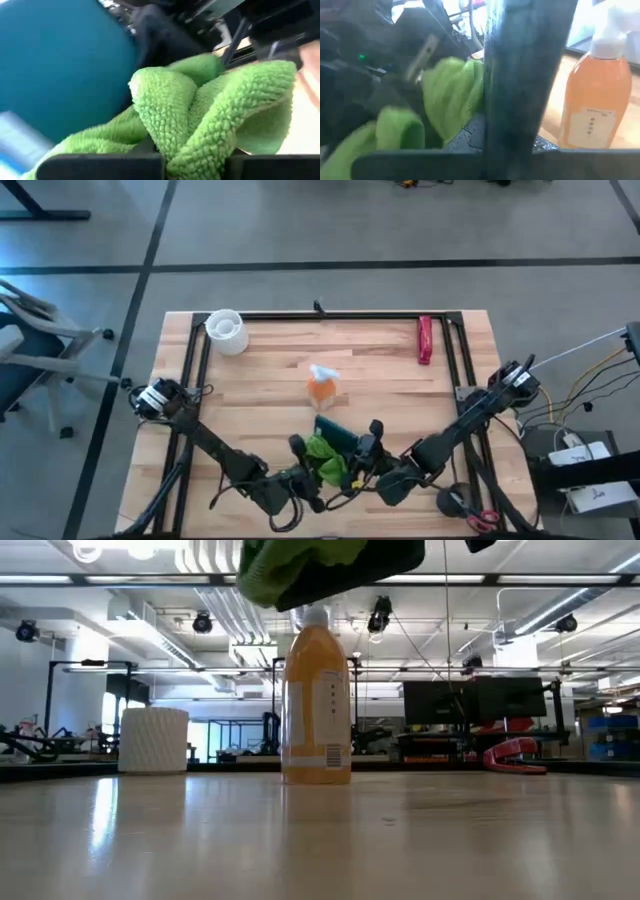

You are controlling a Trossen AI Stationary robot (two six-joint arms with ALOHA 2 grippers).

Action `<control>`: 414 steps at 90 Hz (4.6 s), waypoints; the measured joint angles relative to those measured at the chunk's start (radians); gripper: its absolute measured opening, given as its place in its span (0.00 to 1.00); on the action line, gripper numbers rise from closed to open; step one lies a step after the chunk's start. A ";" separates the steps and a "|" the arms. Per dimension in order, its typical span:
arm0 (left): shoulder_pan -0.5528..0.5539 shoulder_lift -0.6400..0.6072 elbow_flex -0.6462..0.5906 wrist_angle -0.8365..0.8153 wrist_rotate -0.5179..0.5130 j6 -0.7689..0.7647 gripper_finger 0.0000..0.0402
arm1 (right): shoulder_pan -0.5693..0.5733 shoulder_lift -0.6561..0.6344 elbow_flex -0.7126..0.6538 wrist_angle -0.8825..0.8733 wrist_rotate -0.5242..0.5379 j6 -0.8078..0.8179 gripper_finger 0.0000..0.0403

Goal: Apply microfiber cloth
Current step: Wipe the blue tablet with the green microfiber cloth

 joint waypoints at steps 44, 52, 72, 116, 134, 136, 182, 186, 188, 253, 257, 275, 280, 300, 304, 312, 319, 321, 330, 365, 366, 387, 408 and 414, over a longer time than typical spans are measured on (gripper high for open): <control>0.039 -0.115 -0.007 -0.051 0.223 0.013 0.02 | -0.011 0.068 -0.005 0.018 -0.099 -0.006 0.02; 0.077 -0.106 -0.007 -0.050 0.358 -0.019 0.02 | -0.018 0.082 -0.005 0.027 -0.100 -0.006 0.02; 0.111 -0.093 -0.008 0.055 0.442 0.043 0.02 | -0.019 0.084 -0.005 0.031 -0.081 0.000 0.02; 0.087 -0.137 -0.071 -0.082 0.459 -0.150 0.02 | -0.018 0.076 0.000 0.006 -0.101 -0.071 0.02; 0.058 -0.141 -0.167 -0.080 0.511 -0.258 0.02 | -0.018 0.071 0.027 0.003 -0.107 -0.114 0.02; 0.055 -0.141 -0.176 -0.084 0.505 -0.265 0.02 | -0.018 0.071 0.030 -0.001 -0.108 -0.114 0.02; 0.007 -0.116 -0.242 -0.075 0.363 -0.396 0.02 | -0.018 0.063 0.073 -0.043 -0.079 -0.118 0.02; 0.007 -0.103 -0.242 -0.047 0.359 -0.396 0.02 | -0.018 0.063 0.074 -0.048 -0.072 -0.119 0.02; 0.007 -0.095 -0.242 -0.027 0.355 -0.396 0.02 | -0.018 0.063 0.074 -0.048 -0.070 -0.119 0.02; -0.087 -0.287 -0.244 -0.107 0.209 -0.281 0.02 | -0.021 0.051 0.082 -0.110 -0.063 -0.076 0.02; -0.088 -0.308 -0.244 -0.108 0.207 -0.278 0.02 | -0.020 0.051 0.082 -0.104 -0.063 -0.076 0.02; -0.072 -0.305 -0.260 -0.095 0.199 -0.302 0.02 | -0.023 0.052 0.083 -0.048 -0.025 -0.119 0.02; -0.068 -0.274 -0.270 -0.068 0.198 -0.318 0.02 | -0.022 0.052 0.096 -0.048 -0.004 -0.139 0.02; -0.024 -0.081 -0.274 0.225 0.251 -0.293 0.02 | -0.023 0.052 0.150 -0.033 0.002 -0.228 0.02; -0.011 -0.037 -0.263 0.296 0.288 -0.277 0.02 | -0.024 0.053 0.153 -0.029 0.002 -0.237 0.02; 0.001 0.029 -0.229 0.373 0.346 -0.252 0.02 | -0.026 0.053 0.154 -0.028 0.002 -0.245 0.02; 0.001 0.049 -0.198 0.361 0.356 -0.250 0.02 | -0.026 0.054 0.154 -0.041 -0.004 -0.245 0.02; -0.003 0.047 -0.194 0.350 0.356 -0.251 0.02 | -0.025 0.054 0.154 -0.048 -0.010 -0.245 0.02; -0.032 0.007 -0.186 0.302 0.355 -0.253 0.02 | -0.012 0.054 0.154 -0.108 -0.056 -0.250 0.02; -0.154 -0.323 -0.196 0.090 0.361 -0.471 0.02 | 0.024 0.071 0.150 -0.185 -0.188 -0.612 0.02; -0.159 -0.334 -0.196 0.078 0.361 -0.471 0.02 | 0.024 0.071 0.150 -0.188 -0.193 -0.621 0.02; -0.233 -0.537 -0.204 -0.257 0.253 -0.537 0.02 | 0.021 0.071 0.150 -0.198 -0.205 -0.678 0.02; -0.220 -0.586 -0.260 -0.573 0.224 -0.841 0.02 | 0.026 0.078 0.150 -0.336 -0.232 -0.825 0.02; -0.213 -0.581 -0.294 -0.569 0.224 -0.881 0.02 | 0.025 0.086 0.149 -0.369 -0.235 -0.866 0.02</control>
